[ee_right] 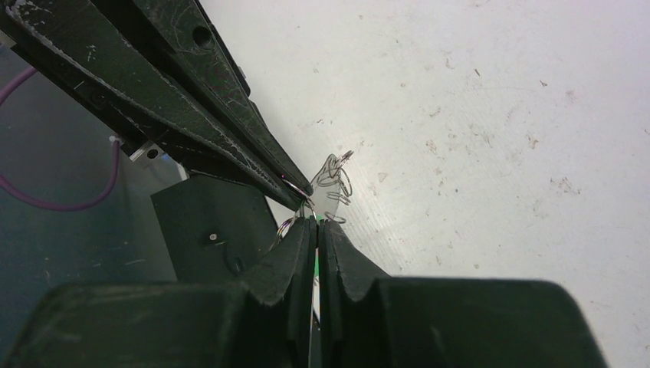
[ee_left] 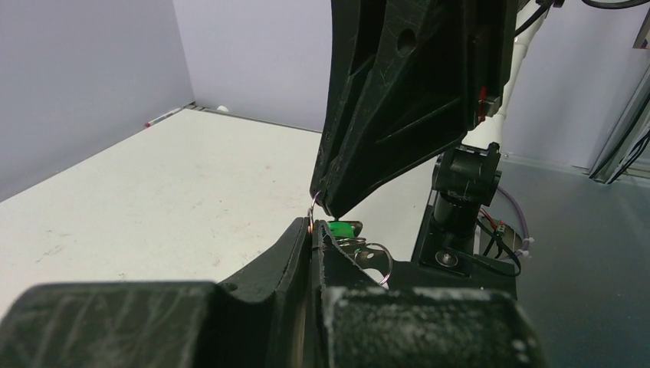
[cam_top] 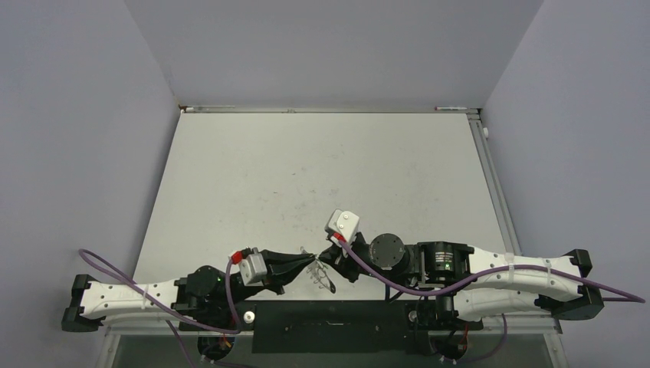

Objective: Put the keys on the keyring

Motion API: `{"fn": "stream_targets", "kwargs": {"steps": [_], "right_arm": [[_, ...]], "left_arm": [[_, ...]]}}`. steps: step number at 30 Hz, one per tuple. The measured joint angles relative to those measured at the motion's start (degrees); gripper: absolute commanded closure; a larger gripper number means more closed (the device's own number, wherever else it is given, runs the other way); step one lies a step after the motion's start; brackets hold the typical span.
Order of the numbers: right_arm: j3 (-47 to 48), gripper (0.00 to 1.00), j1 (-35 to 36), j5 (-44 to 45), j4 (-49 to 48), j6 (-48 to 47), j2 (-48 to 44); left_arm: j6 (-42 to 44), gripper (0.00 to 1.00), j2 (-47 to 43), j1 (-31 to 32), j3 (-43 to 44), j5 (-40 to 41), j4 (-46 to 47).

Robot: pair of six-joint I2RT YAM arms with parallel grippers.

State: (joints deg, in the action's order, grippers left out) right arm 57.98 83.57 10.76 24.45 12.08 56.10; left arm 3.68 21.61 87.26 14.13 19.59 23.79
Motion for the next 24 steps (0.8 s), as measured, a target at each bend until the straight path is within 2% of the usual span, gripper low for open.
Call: {"fn": "stream_targets", "kwargs": {"steps": [24], "right_arm": [[-0.8,0.95,-0.4,0.4,-1.6,2.2,0.1]], "left_arm": [[-0.1,1.0,-6.0,0.0,-2.3,-0.4,3.9]]}}
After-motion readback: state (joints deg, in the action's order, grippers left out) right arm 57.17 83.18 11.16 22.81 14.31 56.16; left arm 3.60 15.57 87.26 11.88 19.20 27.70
